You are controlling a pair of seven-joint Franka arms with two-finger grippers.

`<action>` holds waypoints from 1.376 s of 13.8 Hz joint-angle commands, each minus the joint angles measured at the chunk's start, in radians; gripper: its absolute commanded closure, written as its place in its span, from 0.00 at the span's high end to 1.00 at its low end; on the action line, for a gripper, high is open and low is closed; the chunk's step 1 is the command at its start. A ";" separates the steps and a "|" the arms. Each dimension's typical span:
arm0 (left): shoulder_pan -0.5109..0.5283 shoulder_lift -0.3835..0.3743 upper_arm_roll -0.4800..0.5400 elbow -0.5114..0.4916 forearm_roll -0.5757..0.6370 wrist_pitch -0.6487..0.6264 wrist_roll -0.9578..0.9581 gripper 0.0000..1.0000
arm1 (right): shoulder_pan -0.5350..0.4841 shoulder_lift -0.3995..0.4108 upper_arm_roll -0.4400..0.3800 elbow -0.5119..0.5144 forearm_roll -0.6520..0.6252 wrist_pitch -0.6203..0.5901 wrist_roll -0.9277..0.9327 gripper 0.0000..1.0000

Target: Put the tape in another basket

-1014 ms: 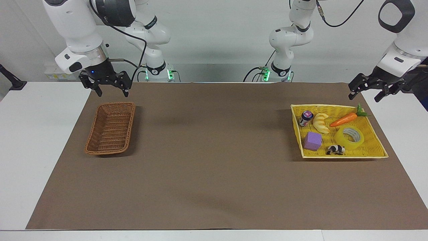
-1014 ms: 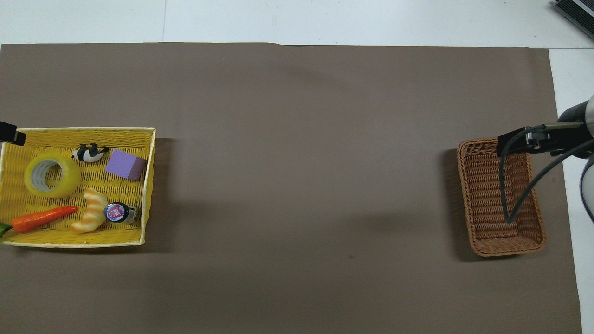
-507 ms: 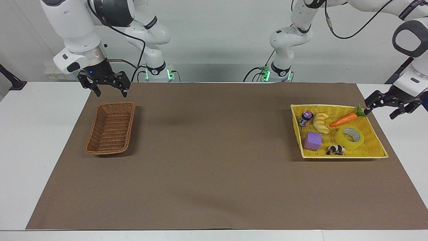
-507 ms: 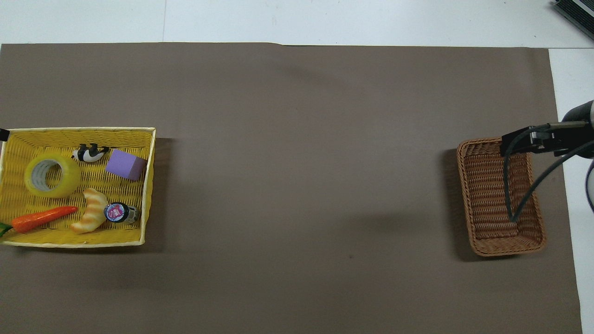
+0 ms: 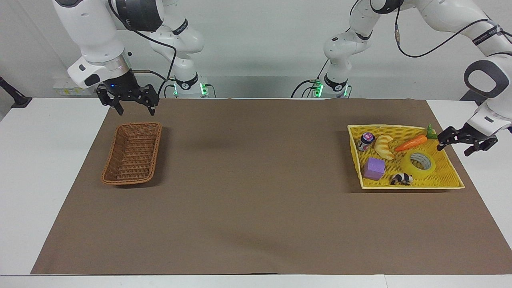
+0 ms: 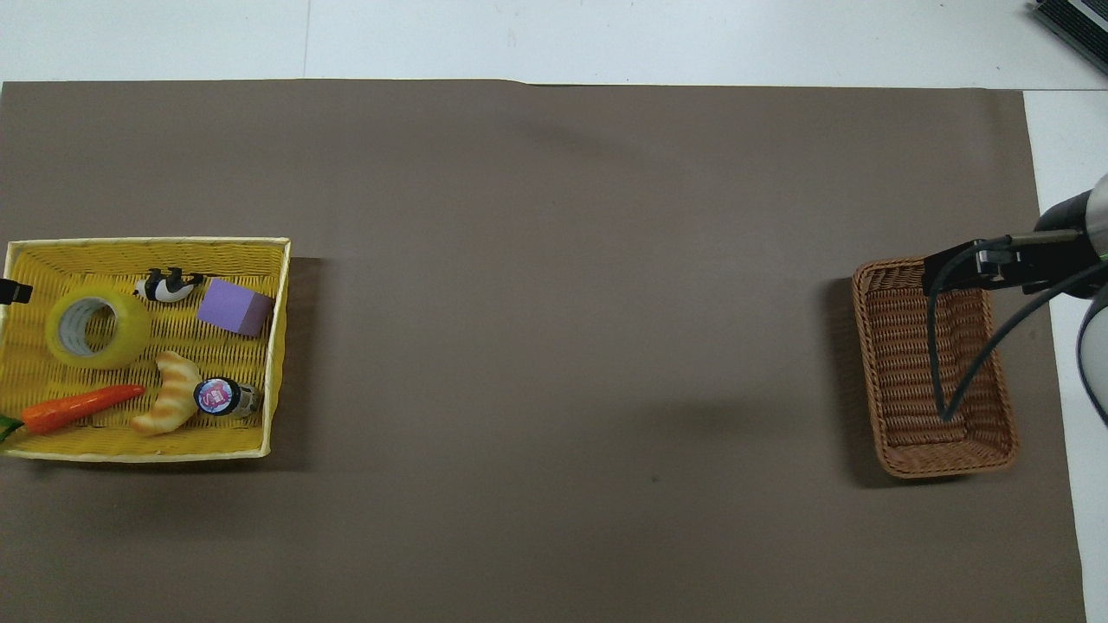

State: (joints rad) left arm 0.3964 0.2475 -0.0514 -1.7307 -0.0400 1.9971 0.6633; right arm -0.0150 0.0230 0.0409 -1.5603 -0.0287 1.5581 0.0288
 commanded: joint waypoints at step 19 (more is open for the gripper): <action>0.038 0.075 -0.007 -0.164 -0.012 0.178 0.081 0.89 | -0.006 -0.066 -0.003 -0.078 0.052 -0.012 -0.015 1.00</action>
State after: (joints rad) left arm 0.4263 0.3193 -0.0530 -1.8757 -0.0403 2.1367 0.7269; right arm -0.0160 -0.0006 0.0357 -1.5842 0.0011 1.5339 0.0288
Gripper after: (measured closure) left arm 0.044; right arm 0.000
